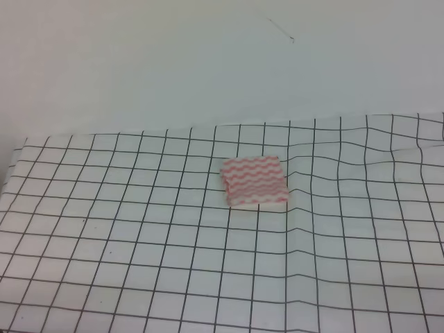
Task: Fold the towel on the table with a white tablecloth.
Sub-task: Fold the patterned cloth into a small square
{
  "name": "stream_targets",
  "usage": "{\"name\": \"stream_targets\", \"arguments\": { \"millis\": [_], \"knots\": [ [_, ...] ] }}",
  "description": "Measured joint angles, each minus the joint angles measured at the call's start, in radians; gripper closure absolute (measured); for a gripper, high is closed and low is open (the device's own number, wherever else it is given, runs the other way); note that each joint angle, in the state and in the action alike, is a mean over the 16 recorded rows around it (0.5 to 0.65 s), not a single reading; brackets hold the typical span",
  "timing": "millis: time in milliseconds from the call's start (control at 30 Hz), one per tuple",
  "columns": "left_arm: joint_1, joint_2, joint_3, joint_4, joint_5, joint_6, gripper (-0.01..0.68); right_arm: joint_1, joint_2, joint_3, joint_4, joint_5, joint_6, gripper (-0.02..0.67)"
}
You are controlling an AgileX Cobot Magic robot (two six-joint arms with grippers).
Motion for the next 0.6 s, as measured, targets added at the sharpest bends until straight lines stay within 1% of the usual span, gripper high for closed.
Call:
{"name": "stream_targets", "arguments": {
  "millis": [600],
  "knots": [
    [0.000, 0.000, 0.000, 0.000, 0.000, 0.000, 0.672, 0.000, 0.001, 0.000, 0.000, 0.001, 0.001, 0.621]
  ]
}}
